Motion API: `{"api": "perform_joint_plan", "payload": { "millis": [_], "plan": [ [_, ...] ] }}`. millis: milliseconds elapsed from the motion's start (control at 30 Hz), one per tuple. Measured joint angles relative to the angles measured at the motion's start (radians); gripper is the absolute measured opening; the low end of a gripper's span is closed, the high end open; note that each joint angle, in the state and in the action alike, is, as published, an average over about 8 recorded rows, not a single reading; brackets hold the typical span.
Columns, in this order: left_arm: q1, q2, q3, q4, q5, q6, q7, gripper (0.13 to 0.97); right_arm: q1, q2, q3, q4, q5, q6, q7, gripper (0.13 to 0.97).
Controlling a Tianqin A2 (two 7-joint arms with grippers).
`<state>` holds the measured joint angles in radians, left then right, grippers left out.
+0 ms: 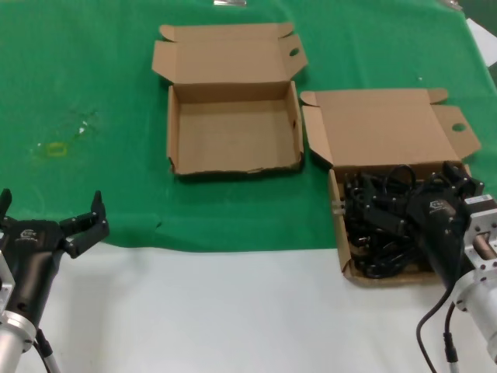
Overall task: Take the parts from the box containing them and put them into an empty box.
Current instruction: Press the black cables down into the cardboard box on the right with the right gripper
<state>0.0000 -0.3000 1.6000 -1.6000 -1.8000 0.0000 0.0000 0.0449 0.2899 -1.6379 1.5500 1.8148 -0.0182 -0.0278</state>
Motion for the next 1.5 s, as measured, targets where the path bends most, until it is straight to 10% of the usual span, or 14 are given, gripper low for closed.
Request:
{"api": "perform_joint_plan", "payload": {
  "millis": [433, 867, 1500],
  "plan": [
    [0.000, 0.000, 0.000, 0.000, 0.000, 0.000, 0.000, 0.880, -0.007, 0.072, -0.031, 0.024, 0.020, 0.007, 0.024, 0.966],
    [0.000, 0.000, 0.000, 0.000, 0.000, 0.000, -0.001, 0.638, 0.023, 0.353, -0.201, 0.078, 0.081, -0.017, 0.110, 0.966],
    [0.000, 0.000, 0.000, 0.000, 0.000, 0.000, 0.000, 0.299, 0.327, 0.689, -0.276, -0.025, -0.041, -0.614, 0.050, 0.966]
  ]
}}
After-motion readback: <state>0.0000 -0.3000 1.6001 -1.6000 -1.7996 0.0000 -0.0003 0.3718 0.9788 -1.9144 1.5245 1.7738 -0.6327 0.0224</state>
